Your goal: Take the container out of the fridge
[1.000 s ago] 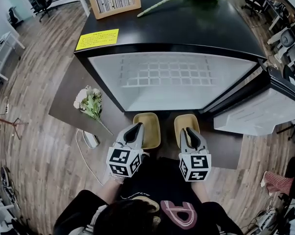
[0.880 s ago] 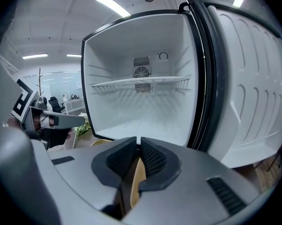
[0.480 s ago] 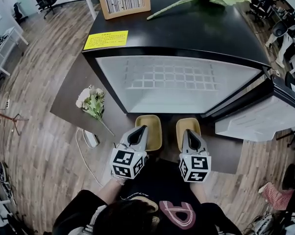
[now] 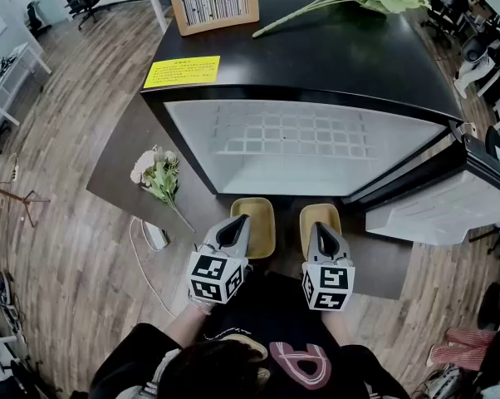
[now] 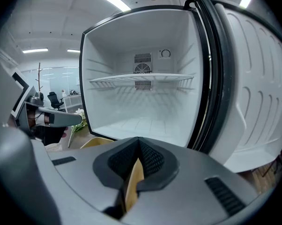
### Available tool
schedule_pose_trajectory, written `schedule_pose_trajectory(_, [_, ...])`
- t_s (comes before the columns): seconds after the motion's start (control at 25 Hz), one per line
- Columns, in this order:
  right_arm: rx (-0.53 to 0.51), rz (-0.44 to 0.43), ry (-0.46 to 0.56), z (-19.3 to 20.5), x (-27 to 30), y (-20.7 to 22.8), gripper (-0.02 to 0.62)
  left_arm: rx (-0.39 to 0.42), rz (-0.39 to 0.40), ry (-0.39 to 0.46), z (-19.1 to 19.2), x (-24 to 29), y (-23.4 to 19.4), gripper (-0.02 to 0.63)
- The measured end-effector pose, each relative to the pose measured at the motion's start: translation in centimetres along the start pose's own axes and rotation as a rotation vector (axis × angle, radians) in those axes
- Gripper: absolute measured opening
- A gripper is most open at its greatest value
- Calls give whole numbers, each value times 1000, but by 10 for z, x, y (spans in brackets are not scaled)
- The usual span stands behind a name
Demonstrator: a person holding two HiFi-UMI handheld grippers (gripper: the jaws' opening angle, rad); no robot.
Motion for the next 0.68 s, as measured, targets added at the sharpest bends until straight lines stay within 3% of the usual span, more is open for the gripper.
schedule_pose_trajectory(0.68, [-26, 19, -30, 8, -1, 16, 6, -19, -3, -31, 8, 12, 5, 12])
Point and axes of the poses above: the fingertips, and each gripper's own axes: x forward along the fingers, y to its right, z out of its underside, the point moved 1 cm from there along -x, backward along the fingers, and after that the axes turned 5 degrees about -y, right-handed, at the moved point
